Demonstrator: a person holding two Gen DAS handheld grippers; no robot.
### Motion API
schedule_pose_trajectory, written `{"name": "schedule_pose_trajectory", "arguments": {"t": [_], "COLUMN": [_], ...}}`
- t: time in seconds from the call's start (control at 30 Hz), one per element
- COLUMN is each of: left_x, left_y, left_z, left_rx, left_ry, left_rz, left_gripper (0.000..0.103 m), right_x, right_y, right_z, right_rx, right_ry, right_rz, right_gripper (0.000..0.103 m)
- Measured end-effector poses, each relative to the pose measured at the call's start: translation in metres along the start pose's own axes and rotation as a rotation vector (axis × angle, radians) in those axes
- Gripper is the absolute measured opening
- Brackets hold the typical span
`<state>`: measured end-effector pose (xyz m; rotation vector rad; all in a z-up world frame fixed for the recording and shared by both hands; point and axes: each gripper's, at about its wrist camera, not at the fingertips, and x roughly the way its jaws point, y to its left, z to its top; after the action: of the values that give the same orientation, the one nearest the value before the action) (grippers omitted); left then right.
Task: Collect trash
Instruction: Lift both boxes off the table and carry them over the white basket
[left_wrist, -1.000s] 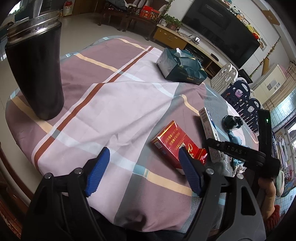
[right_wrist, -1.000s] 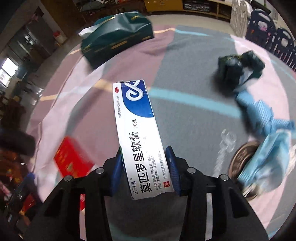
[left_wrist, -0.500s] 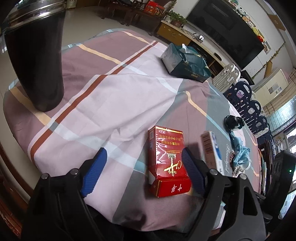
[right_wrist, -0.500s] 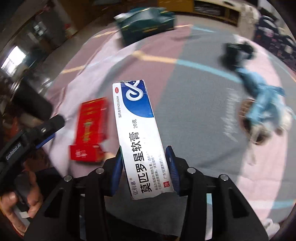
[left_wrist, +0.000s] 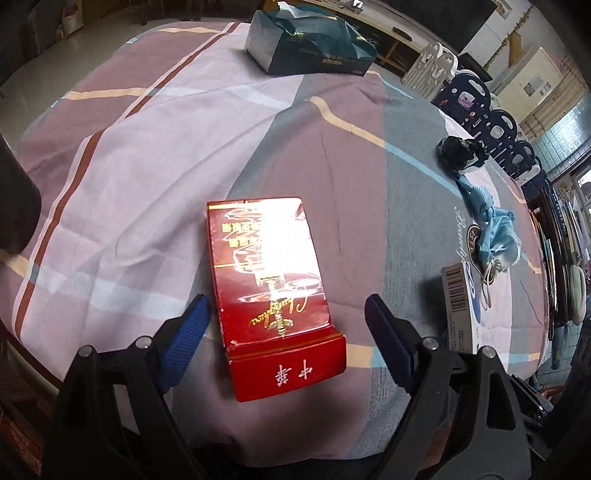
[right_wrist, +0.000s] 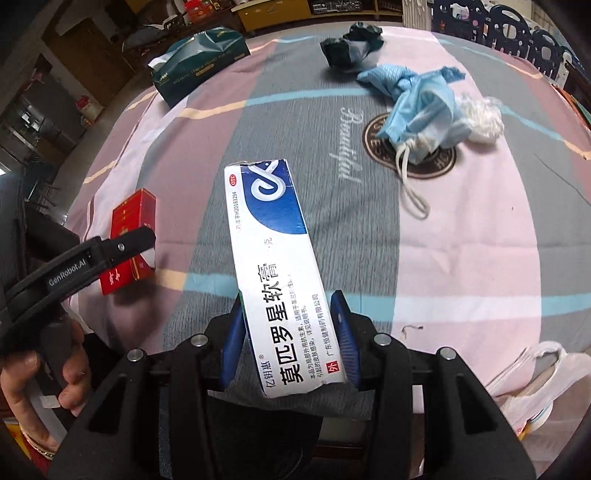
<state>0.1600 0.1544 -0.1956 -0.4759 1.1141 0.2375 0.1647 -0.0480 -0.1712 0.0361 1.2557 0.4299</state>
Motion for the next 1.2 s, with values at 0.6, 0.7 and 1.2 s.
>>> {"name": "schedule_pose_trajectory", "arguments": {"t": [0.6, 0.7, 1.2], "left_x": [-0.040, -0.043, -0.065], "left_y": [-0.007, -0.008, -0.007], "left_z": [-0.008, -0.009, -0.020], "left_rx": [0.064, 0.070, 0.027], "left_ry": [-0.195, -0.209, -0.240], "left_rz": [0.058, 0.049, -0.080], "left_gripper": [0.057, 0.057, 0.057], "right_x": [-0.012, -0.018, -0.115], "right_y": [0.006, 0.003, -0.055], "right_z": [-0.005, -0.006, -0.046], "right_rx": [0.025, 0.046, 0.128], "right_ry": [-0.048, -0.057, -0.237], "right_rz": [-0.031, -0.026, -0.098], "right_gripper": [0.045, 0.045, 0.045]}}
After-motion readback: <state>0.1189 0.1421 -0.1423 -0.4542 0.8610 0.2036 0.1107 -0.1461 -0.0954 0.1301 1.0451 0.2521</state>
